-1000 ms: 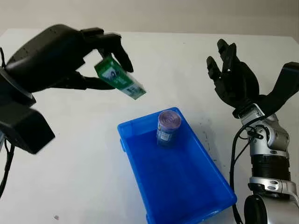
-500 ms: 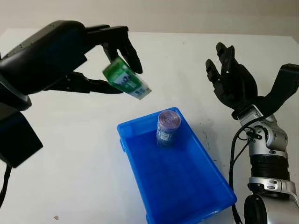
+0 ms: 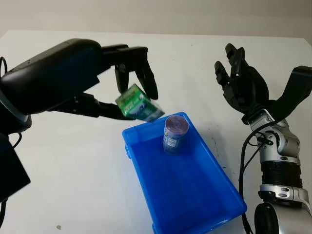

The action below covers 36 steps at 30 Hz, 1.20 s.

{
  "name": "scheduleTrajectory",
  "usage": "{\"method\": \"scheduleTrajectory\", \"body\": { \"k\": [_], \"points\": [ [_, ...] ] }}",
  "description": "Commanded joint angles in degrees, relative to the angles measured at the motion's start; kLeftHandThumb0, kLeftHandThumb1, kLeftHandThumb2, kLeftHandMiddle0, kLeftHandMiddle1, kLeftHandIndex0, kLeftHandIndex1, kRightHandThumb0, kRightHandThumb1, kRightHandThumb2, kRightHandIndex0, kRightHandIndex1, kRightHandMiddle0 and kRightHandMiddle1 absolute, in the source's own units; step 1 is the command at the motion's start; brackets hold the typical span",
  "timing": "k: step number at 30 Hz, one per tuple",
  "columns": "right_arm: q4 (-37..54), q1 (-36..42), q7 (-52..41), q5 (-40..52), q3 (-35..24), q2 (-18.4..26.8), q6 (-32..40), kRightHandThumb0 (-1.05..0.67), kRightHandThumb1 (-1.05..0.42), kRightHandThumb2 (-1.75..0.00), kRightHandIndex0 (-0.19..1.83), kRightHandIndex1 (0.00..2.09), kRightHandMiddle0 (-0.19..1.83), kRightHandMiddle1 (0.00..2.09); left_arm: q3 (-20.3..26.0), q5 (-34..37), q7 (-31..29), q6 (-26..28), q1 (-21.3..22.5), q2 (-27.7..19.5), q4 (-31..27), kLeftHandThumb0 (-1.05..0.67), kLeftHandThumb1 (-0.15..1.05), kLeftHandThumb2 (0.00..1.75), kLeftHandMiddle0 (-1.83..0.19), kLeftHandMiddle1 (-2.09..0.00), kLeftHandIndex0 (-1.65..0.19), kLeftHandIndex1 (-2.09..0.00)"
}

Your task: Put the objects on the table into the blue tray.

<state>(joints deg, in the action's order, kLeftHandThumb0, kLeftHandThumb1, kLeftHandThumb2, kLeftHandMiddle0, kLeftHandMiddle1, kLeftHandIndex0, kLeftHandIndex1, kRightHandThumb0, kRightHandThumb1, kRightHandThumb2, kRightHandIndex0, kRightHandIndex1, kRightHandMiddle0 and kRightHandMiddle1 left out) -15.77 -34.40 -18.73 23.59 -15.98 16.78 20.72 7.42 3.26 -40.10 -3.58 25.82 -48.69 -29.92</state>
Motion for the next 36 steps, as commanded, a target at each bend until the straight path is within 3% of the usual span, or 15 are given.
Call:
{"method": "scheduleTrajectory", "body": {
  "k": [1, 3, 8, 12, 19, 27, 31, 34, 36],
  "points": [
    [0.29, -0.63, -0.07, 0.15, -0.11, -0.03, -0.54, -0.73, -1.05, -0.69, -0.19, 0.00, -0.19, 0.00, -0.57, -0.30, -1.12, -1.97, -0.54, -0.77, 0.39, -0.22, 0.95, 0.05, -0.34, -1.37, -0.32, -1.31],
    [0.51, -0.47, 0.01, 0.06, -0.09, -0.02, -0.61, -0.73, -1.05, -0.69, -0.19, 0.00, -0.19, 0.00, -1.01, -0.33, -2.46, -2.82, -0.98, -1.03, 0.71, -0.25, 0.93, 0.05, -0.34, -1.19, -0.27, -1.21],
    [1.12, -0.15, 0.41, 0.04, -0.06, -0.20, -0.57, -0.72, -1.05, -0.69, -0.19, 0.00, -0.19, 0.00, -2.61, 0.42, -6.20, -1.50, -0.95, -1.85, 0.84, -0.38, 0.87, 0.05, -0.35, -0.30, -0.18, -0.41],
    [1.38, 0.04, 0.44, -0.01, 0.04, -0.19, -0.58, -0.73, -1.05, -0.69, -0.19, 0.00, -0.19, 0.00, -3.62, -0.18, -7.56, -1.16, -1.01, -1.68, 0.92, -0.43, 0.85, 0.05, -0.19, -0.07, -0.06, -0.23],
    [1.72, 0.29, 0.97, 0.31, -0.18, -0.48, -0.28, -0.73, -1.05, -0.68, -0.19, 0.00, -0.19, 0.00, -4.07, -0.74, -7.25, -1.62, -2.26, -0.94, 1.14, -0.45, 0.88, 0.06, 0.08, -0.01, 0.12, -0.08],
    [1.90, 0.29, 1.99, 0.33, -0.04, -0.99, -0.01, -0.72, -1.05, -0.68, -0.19, 0.00, -0.19, 0.00, -3.33, -0.52, -5.58, -0.53, -2.43, 0.43, 1.51, -0.51, 0.98, 0.09, 0.14, -0.03, 0.16, -0.06],
    [1.35, 0.12, 1.60, 0.57, -0.05, -1.65, -0.93, -0.73, -1.05, -0.69, -0.19, 0.00, -0.19, 0.00, -0.38, -1.29, 0.15, 5.73, -2.81, 2.80, 0.53, -0.65, 1.04, 0.37, 0.17, -0.04, 0.19, -0.04],
    [2.03, 0.35, 1.59, 0.25, 0.25, -2.08, -1.50, -0.75, -1.05, -0.67, -0.19, 0.00, -0.19, 0.00, 3.99, -1.78, 8.28, 9.56, -5.54, 7.63, 0.76, -0.72, 1.05, 0.60, 0.12, -0.07, 0.15, -0.05],
    [2.59, 0.72, 0.93, -0.37, 0.80, -1.84, -2.56, -0.76, -1.05, -0.68, -0.19, 0.00, -0.19, 0.00, 7.09, -1.31, 13.77, 12.69, -7.95, 11.36, 0.31, -0.73, 1.05, 0.67, 0.09, -0.07, 0.11, -0.07]
  ]
}}
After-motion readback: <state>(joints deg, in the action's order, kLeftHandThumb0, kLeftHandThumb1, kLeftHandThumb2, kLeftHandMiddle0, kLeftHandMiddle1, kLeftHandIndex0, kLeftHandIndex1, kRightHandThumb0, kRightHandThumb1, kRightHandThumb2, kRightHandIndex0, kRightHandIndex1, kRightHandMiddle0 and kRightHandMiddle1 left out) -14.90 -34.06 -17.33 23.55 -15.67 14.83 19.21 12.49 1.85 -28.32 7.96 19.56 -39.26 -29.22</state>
